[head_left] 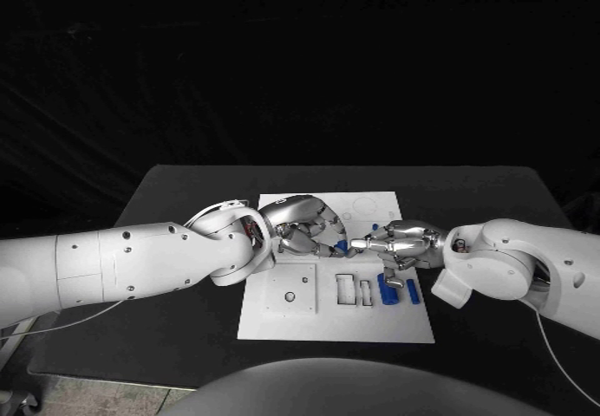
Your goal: Assemble the parts on the task board
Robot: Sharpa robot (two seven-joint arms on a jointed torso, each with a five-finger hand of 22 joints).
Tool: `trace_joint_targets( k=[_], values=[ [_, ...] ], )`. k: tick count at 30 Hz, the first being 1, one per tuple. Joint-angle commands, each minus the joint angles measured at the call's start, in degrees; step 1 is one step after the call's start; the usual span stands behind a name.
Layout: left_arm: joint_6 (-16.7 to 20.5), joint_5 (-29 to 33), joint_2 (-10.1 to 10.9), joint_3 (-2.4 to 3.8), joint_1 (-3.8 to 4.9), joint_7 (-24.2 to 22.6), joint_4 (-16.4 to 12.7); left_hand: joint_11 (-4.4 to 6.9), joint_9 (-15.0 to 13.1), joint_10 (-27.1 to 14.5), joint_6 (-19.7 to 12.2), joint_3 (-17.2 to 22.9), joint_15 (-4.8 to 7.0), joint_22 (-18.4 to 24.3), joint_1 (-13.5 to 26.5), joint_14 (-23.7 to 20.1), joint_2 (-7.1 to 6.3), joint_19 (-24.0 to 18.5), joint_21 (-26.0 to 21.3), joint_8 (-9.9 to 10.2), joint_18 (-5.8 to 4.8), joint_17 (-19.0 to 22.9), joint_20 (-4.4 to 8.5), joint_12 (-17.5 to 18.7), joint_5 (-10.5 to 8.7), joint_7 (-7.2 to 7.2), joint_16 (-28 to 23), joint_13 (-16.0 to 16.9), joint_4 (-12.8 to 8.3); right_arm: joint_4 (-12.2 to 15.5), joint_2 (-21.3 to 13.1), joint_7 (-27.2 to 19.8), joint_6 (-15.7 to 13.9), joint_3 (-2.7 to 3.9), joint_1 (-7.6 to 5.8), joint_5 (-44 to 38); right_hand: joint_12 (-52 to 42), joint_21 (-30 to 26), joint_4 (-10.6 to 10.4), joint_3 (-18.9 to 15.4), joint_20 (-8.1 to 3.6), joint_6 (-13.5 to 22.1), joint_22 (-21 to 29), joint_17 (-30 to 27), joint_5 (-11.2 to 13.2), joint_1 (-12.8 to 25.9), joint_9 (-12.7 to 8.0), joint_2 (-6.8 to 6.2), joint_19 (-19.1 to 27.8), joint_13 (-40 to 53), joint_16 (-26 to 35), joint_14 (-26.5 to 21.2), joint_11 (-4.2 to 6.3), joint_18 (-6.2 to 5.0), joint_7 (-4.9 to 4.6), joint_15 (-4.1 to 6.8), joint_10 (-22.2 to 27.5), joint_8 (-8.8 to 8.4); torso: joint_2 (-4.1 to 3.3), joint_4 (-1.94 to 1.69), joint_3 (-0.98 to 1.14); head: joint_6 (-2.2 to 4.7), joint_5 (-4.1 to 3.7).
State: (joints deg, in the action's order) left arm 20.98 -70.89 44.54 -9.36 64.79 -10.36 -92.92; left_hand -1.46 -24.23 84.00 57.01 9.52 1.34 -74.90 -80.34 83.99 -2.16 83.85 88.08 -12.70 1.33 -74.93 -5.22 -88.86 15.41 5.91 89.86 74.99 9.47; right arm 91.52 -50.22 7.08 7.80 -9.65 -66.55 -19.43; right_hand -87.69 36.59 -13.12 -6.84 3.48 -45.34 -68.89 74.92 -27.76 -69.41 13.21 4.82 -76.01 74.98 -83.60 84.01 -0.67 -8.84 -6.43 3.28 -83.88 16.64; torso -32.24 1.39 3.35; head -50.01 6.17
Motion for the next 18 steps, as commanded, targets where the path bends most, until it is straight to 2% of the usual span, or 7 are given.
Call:
trace_joint_targets(
  k=[1, 7, 13, 18],
  values=[
    [-1.4, -0.6, -0.2, 0.01, -0.02, 0.7, 0.0, 0.37, 0.0, 4.7, 1.0, 0.0, 0.09, -14.3, -0.3, 6.0, -0.09, 4.3, -0.1, -0.2, -0.74, -15.1, 0.28, 0.3, -0.26, -0.79, 0.1, 14.2, 0.2, 0.2, 0.3, 2.4, -1.6, 0.01, 0.04, -3.2, 0.3, -0.4, 0.6, 0.0, -0.1, 0.3, 0.1, 2.9, -0.4, -0.8, 0.2, 0.02, 0.5, 11.6, 0.2, 3.0, -0.49, -0.1, -0.03, -0.51, -3.1, 0.57, 0.0, 0.02, 0.04, 0.01, 0.05],
    [-1.9, -0.6, -0.2, 0.01, -0.03, 0.9, 0.0, 0.37, 0.0, 4.7, 1.0, 0.0, 0.09, -14.3, -0.3, 6.0, -0.09, 4.3, -0.1, -0.2, -0.74, -15.1, 0.28, 0.3, -0.26, -0.79, 0.1, 14.2, 0.2, 0.4, 0.8, 3.4, -1.9, 0.01, 0.06, -3.8, 0.4, -0.9, 1.0, -0.2, 0.02, 0.0, 0.3, 2.7, 0.7, -1.4, 0.8, 0.12, 0.6, 11.4, 0.4, 3.0, -0.74, -0.17, -0.03, -0.71, -2.9, 1.93, 0.01, 0.03, 0.03, 0.01, -0.04],
    [-2.3, -0.6, -0.5, 0.01, -0.06, 1.1, 0.2, 0.36, 0.0, 4.7, 1.0, 0.0, 0.08, -14.3, -0.2, 6.0, -0.05, 4.3, -0.1, -0.2, -0.74, -15.1, 0.27, 0.3, -0.34, -0.79, 0.1, 14.2, 0.3, 0.6, 1.0, 3.4, -2.2, 0.01, 0.07, -3.5, 0.5, -1.2, 0.4, -0.8, 0.17, -0.3, 0.5, 2.7, 2.6, -0.8, 1.5, 0.59, 0.6, 11.3, 0.4, 2.9, -0.89, -0.22, 0.06, -0.84, -2.9, 3.72, -0.02, 0.02, 0.01, 0.01, -0.01],
    [-2.8, -0.7, -0.7, -0.01, -0.17, 1.2, 0.4, 0.36, 0.0, 4.7, 1.0, 0.0, 0.08, -14.3, -0.2, 6.0, -0.05, 4.3, -0.1, -0.2, -0.74, -15.1, 0.27, 0.3, -0.34, -0.79, 0.1, 14.2, 0.3, 0.7, 1.0, 3.1, -2.7, 0.01, 0.08, -2.9, 0.5, -1.3, 0.0, -1.0, 0.22, -0.5, 0.5, 2.7, 2.9, -0.5, 2.0, 1.06, 0.6, 11.2, 0.4, 3.0, -0.92, -0.23, 0.14, -0.87, -2.9, 4.75, -0.01, 0.02, 0.02, 0.01, -0.05]
  ],
)
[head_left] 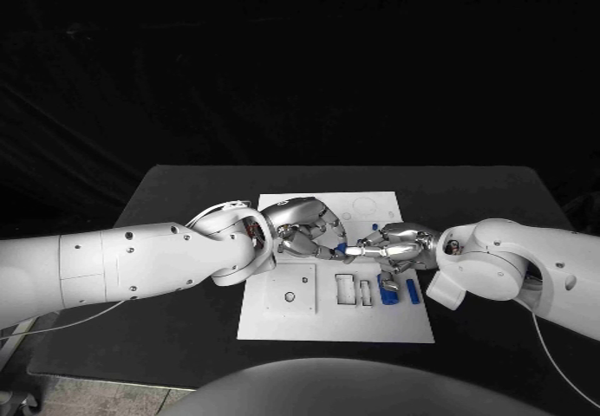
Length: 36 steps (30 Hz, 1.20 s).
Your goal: Assemble the parts on the task board
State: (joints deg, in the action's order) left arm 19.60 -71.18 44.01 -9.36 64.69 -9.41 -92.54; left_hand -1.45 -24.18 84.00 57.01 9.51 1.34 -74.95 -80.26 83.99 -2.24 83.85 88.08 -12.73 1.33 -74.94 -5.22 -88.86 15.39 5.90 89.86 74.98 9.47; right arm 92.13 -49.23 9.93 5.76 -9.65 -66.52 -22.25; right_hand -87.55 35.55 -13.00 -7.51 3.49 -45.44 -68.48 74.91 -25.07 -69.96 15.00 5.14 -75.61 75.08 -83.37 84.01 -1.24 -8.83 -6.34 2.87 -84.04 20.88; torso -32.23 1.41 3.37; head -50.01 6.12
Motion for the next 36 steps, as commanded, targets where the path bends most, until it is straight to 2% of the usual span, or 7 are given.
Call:
trace_joint_targets(
  k=[1, 14, 21, 30, 36],
  values=[
    [-1.5, -0.4, -0.2, -0.01, -0.08, 0.3, 0.0, 0.36, 0.0, 4.7, 1.0, 0.0, 0.08, -14.3, -0.3, 6.0, 0.03, 4.3, -0.1, -0.2, -0.74, -15.1, 0.27, 0.3, -0.32, -0.78, 0.1, 14.2, 0.3, 0.1, 0.0, 0.2, -0.7, 0.01, 0.05, 0.0, 0.3, -0.3, -0.2, -0.3, 0.22, -0.4, 0.1, 2.7, 0.1, 0.1, 0.2, 0.85, 0.2, 11.1, 0.2, 2.9, -0.34, -0.24, 0.06, -0.46, -2.7, 0.66, -0.02, 0.01, -0.01, 0.01, -0.02],
    [-1.8, -0.7, -0.5, -0.02, -0.13, 0.5, 0.2, 0.36, 0.0, 4.7, 1.0, 0.0, 0.07, -14.2, -0.3, 6.0, 0.04, 4.2, -0.2, -0.1, -0.72, -15.1, 0.26, 0.4, -0.35, -0.8, 0.1, 14.2, 0.3, 0.2, 0.3, 0.3, -1.2, 0.01, 0.05, 2.6, 0.5, -1.2, -0.5, 0.0, 0.23, 0.6, 0.4, 2.4, -2.9, -0.5, 0.9, 1.92, 0.5, 10.9, 0.3, 2.8, -0.27, -0.37, 0.12, -0.42, -2.5, 2.3, 0.0, -0.03, 0.0, 0.01, 0.14],
    [-1.8, -0.7, -0.7, -0.02, -0.14, 0.5, 0.4, 0.37, 0.0, 4.6, 1.0, 0.0, 0.07, -14.3, -0.4, 6.0, 0.08, 4.2, -0.2, -0.1, -0.72, -15.1, 0.26, 0.4, -0.37, -0.81, 0.1, 14.1, 0.3, 0.5, 0.7, 1.0, -0.8, 0.01, 0.05, 3.7, 0.6, -1.8, 0.9, 1.1, 0.18, 1.2, 0.6, 2.3, -7.8, -2.9, 1.4, 1.89, 0.7, 10.7, 0.4, 2.7, -0.2, -0.45, 0.2, -0.37, -2.2, 3.71, 0.0, 0.0, 0.0, 0.01, 0.25],
    [-2.2, -0.7, -0.9, -0.02, -0.15, 0.5, 0.5, 0.38, 0.0, 4.6, 1.0, 0.0, 0.07, -14.3, -0.5, 6.0, 0.12, 4.2, -0.2, -0.1, -0.72, -15.1, 0.26, 0.5, -0.38, -0.82, 0.1, 14.1, 0.3, 0.6, 1.0, 1.3, -1.0, 0.01, 0.06, 3.8, 0.7, -2.3, 2.1, 2.3, 0.15, 1.2, 0.8, 2.1, -8.6, -4.7, 1.8, 1.95, 0.9, 10.5, 0.5, 2.6, -0.12, -0.52, 0.33, -0.31, -2.0, 4.84, 0.03, -0.03, 0.0, 0.01, 0.31],
    [-2.5, -0.7, -0.9, -0.02, -0.15, 0.4, 0.4, 0.38, 0.0, 4.6, 1.0, 0.0, 0.07, -14.3, -0.5, 6.0, 0.12, 4.2, -0.2, -0.1, -0.72, -15.1, 0.26, 0.5, -0.38, -0.82, 0.1, 14.1, 0.3, 0.6, 1.0, 1.1, -1.7, 0.01, 0.08, 3.9, 0.7, -2.5, 3.9, 4.6, -0.03, 0.6, 0.8, 2.0, -9.5, -6.9, 2.6, 2.18, 0.9, 10.5, 0.6, 2.6, 0.18, -0.56, 0.72, -0.08, -2.0, 6.94, 0.01, -0.01, -0.01, 0.01, 0.32]
  ],
)
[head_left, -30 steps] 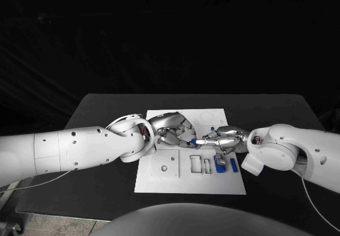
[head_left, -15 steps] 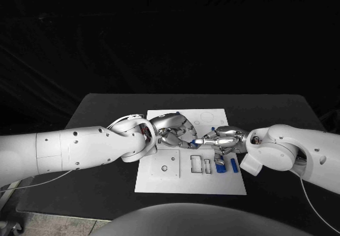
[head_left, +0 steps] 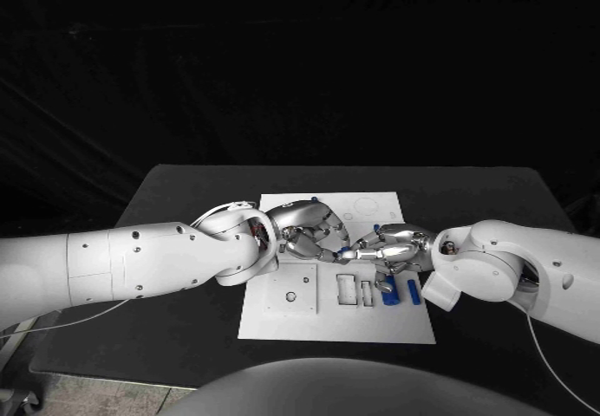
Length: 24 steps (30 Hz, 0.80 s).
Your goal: Assemble the parts on the task board
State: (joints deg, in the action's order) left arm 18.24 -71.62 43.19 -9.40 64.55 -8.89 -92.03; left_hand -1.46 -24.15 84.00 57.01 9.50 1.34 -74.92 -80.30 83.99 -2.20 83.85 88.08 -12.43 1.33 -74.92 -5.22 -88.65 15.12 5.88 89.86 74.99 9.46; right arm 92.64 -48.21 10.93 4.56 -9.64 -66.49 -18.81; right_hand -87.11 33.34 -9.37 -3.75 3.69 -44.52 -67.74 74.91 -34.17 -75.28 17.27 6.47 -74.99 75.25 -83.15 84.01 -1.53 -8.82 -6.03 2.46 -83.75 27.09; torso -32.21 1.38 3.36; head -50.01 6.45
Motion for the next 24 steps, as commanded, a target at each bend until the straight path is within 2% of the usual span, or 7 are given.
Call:
trace_joint_targets(
  k=[1, 6, 14, 19, 24],
  values=[
    [-1.2, -0.3, -0.1, 0.01, -0.02, -0.1, -0.1, 0.38, 0.0, 4.6, 1.0, 0.1, 0.07, -14.3, -0.4, 6.0, 0.08, 4.2, -0.2, -0.4, -0.72, -15.1, 0.25, 0.3, -0.11, -0.81, 0.1, 14.1, 0.3, 0.0, 0.0, 0.1, -0.7, 0.0, 0.05, 0.5, 0.3, -0.3, 0.3, 1.2, -0.26, -0.5, 0.1, 2.1, -0.5, -1.7, 0.5, 1.01, 0.3, 10.3, 0.3, 2.6, 0.5, -0.57, 0.46, 0.35, -2.2, 1.12, -0.02, 0.01, 0.0, 0.01, -0.02],
    [-1.5, -0.3, -0.1, 0.01, -0.02, -0.1, -0.2, 0.38, 0.0, 4.6, 1.0, 0.1, 0.07, -14.3, -0.5, 6.0, 0.1, 4.2, -0.2, -0.4, -0.71, -15.1, 0.25, 0.3, -0.13, -0.81, 0.1, 14.1, 0.3, 0.0, -0.1, -0.1, -1.3, 0.0, 0.06, 0.9, 0.4, -0.5, 0.1, 2.8, -0.37, -1.2, 0.1, 1.9, -1.0, -1.7, 1.1, 1.8, 0.4, 10.2, 0.4, 2.6, 0.67, -0.59, 0.71, 0.47, -2.1, 2.65, -0.05, 0.03, 0.0, 0.01, 0.03],
    [-1.7, -0.5, -0.2, 0.01, -0.02, -0.1, -0.3, 0.38, 0.0, 4.6, 1.0, 0.1, 0.07, -14.3, -0.6, 6.0, 0.07, 4.2, -0.2, -0.3, -0.71, -15.1, 0.25, 0.3, -0.14, -0.81, 0.1, 14.1, 0.2, 0.0, -0.1, -0.1, -1.5, 0.0, 0.07, 1.6, 0.5, -1.0, -0.9, 3.9, -0.41, -1.1, 0.2, 1.6, -1.1, -0.7, 1.4, 2.12, 0.6, 10.1, 0.6, 2.5, 0.72, -0.63, 0.79, 0.51, -2.0, 3.57, -0.03, 0.05, 0.02, 0.01, -0.03],
    [-1.8, -0.6, -0.2, 0.01, -0.02, 0.0, -0.3, 0.38, 0.0, 4.6, 1.0, 0.1, 0.07, -14.3, -0.6, 6.0, 0.07, 4.2, -0.2, -0.3, -0.71, -15.1, 0.25, 0.3, -0.14, -0.81, 0.1, 14.1, 0.2, 0.0, -0.1, 0.0, -1.3, 0.0, 0.08, 1.8, 0.5, -1.2, -2.1, 4.7, -0.42, -1.0, 0.3, 1.5, -0.1, 0.5, 1.6, 1.98, 0.7, 10.0, 0.7, 2.4, 0.75, -0.65, 0.86, 0.53, -2.0, 4.29, -0.01, 0.05, 0.01, 0.01, -0.11],
    [-1.9, -0.6, -0.2, 0.01, -0.02, 0.1, -0.4, 0.38, 0.0, 4.6, 1.0, 0.1, 0.07, -14.3, -0.6, 6.0, 0.07, 4.2, -0.2, -0.3, -0.71, -15.1, 0.25, 0.3, -0.14, -0.81, 0.1, 14.1, 0.2, -0.1, 0.0, 0.2, -1.1, 0.0, 0.1, 1.9, 0.6, -1.5, -3.0, 5.3, -0.44, -0.7, 0.4, 1.3, 1.9, 1.4, 1.7, 1.67, 0.8, 9.8, 0.8, 2.4, 0.78, -0.69, 0.91, 0.56, -1.9, 4.83, -0.03, 0.02, 0.01, 0.01, -0.13]
  ],
)
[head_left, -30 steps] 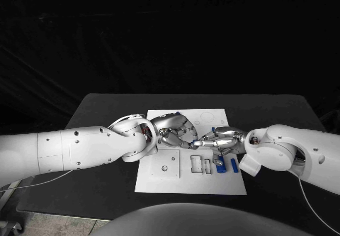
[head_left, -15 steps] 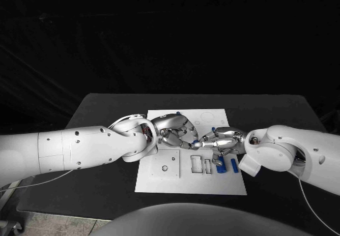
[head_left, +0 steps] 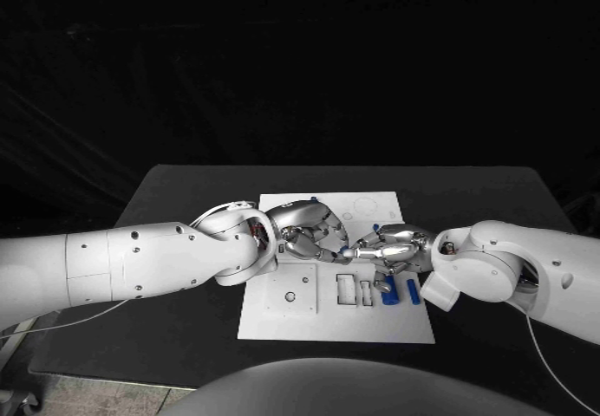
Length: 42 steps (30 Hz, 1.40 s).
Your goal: Assemble the parts on the task board
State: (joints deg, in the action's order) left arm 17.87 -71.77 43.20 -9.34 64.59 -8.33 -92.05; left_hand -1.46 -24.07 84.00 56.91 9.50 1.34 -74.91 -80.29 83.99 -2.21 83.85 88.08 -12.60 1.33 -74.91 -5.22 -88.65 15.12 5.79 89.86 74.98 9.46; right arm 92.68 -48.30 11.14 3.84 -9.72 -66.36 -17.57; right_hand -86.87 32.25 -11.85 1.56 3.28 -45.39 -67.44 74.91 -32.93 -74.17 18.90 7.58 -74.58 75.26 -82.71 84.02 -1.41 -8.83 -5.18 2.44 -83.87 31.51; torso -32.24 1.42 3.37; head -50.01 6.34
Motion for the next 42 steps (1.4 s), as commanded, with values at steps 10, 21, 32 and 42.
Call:
trace_joint_targets(
  k=[10, 21, 32, 42],
  values=[
    [-1.8, -0.5, -0.3, -0.04, -0.06, -0.4, -0.4, 0.38, -0.1, 4.6, 1.0, 0.1, 0.07, -14.3, -0.7, 6.0, 0.1, 4.2, -0.2, -0.1, -0.71, -15.1, 0.24, 0.3, -0.15, -0.7, 0.1, 14.1, 0.2, -0.2, 0.3, 1.1, 0.0, 0.08, -0.01, 0.6, 0.6, -1.6, -4.3, -1.1, 0.24, 1.0, 0.5, 0.9, 8.6, 4.6, -0.5, -0.5, 0.7, 9.3, 0.6, 2.2, 0.22, -0.79, -0.39, 0.21, -1.3, 0.52, 0.02, -0.02, 0.01, 0.01, 0.02],
    [-2.4, -0.5, -0.5, -0.04, -0.06, 0.0, -0.3, 0.38, -0.1, 4.6, 1.0, 0.2, 0.07, -14.3, -0.9, 6.0, 0.21, 4.2, -0.2, 0.0, -0.71, -15.1, 0.24, 0.3, -0.15, -0.68, 0.1, 14.1, 0.1, -0.3, 0.4, 2.6, 0.9, 0.08, 0.0, 0.2, 0.8, -2.6, -4.6, -3.3, 0.4, 0.8, 0.9, 0.6, 14.6, 8.1, -0.8, -1.5, 0.9, 9.0, 0.7, 2.1, 0.15, -0.97, -0.4, 0.12, -1.0, 1.0, -0.01, -0.01, 0.0, 0.01, 0.12],
    [-3.0, -0.5, -0.5, -0.04, -0.06, 0.3, -0.3, 0.38, -0.1, 4.6, 1.0, 0.2, 0.07, -14.3, -0.9, 6.0, 0.21, 4.2, -0.2, 0.0, -0.71, -15.1, 0.24, 0.3, -0.15, -0.68, 0.1, 14.1, 0.1, -0.2, 0.6, 2.8, 1.1, 0.08, 0.02, -0.6, 0.8, -2.8, -0.6, -0.7, 0.05, 0.7, 0.9, 0.6, 2.0, 3.1, -1.0, -2.27, 0.8, 8.9, 0.7, 2.1, 0.66, -1.01, 0.09, 0.55, -1.0, 1.54, 0.03, -0.02, 0.0, 0.01, 0.06],
    [-3.6, -0.5, -0.6, -0.04, -0.06, 0.6, -0.2, 0.37, 0.0, 4.5, 1.0, 0.2, 0.07, -14.2, -1.0, 6.0, 0.26, 4.1, -0.3, 0.0, -0.68, -15.1, 0.23, 0.4, -0.15, -0.66, 0.1, 14.1, 0.1, -0.2, 0.5, 2.5, 0.9, 0.08, 0.03, -0.9, 0.9, -2.8, 2.8, 3.4, -0.37, 0.2, 0.8, 0.6, -7.4, -0.1, 0.0, -3.55, 0.7, 8.9, 0.7, 2.1, 1.13, -0.99, 0.57, 0.97, -0.9, 3.54, 0.01, -0.03, 0.0, 0.01, 0.19]
  ],
)
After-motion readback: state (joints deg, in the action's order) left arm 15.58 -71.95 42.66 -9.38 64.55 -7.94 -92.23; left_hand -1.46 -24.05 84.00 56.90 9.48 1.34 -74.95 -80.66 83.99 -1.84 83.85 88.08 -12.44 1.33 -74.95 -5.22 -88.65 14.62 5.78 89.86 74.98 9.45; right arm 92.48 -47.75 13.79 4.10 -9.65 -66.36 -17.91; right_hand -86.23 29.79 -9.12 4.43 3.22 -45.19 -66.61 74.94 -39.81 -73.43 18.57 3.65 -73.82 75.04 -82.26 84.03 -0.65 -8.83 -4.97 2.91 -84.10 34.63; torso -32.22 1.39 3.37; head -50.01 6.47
